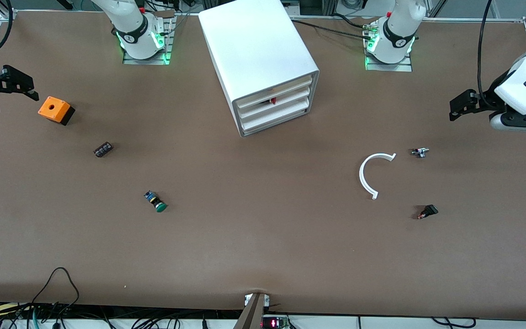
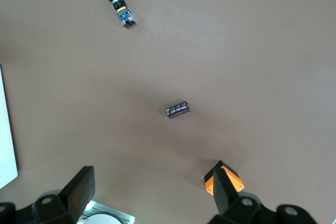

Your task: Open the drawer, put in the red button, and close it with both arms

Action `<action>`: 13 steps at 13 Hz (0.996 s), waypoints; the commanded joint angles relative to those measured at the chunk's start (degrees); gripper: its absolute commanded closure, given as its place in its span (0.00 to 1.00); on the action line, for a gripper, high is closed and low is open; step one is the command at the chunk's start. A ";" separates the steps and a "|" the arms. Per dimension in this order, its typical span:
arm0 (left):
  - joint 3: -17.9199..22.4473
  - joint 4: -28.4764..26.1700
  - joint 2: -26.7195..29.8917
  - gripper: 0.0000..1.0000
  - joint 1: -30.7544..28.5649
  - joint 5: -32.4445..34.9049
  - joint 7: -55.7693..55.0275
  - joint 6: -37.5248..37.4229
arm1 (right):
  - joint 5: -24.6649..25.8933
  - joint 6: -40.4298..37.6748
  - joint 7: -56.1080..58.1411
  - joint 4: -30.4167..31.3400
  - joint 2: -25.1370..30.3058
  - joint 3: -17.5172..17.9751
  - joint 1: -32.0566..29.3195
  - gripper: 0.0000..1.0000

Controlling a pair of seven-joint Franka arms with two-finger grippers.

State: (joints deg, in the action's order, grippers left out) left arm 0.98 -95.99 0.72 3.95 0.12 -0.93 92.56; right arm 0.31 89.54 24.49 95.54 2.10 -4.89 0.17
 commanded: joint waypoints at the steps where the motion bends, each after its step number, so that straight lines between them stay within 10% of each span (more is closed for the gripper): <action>1: 0.16 0.72 1.04 0.00 0.36 -0.56 -5.11 -2.63 | -0.04 -1.12 -0.94 -0.79 -0.69 -0.03 -0.43 0.00; 13: 0.42 2.39 0.42 0.00 0.27 1.29 -5.22 -2.74 | -0.04 -0.50 -1.03 -0.79 -0.96 -0.03 -0.52 0.00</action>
State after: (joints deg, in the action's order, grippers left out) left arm 1.38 -94.58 1.20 4.02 0.27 -5.58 90.44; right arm 0.31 89.40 24.29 95.54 1.25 -5.26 0.13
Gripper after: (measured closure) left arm 0.000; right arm 0.000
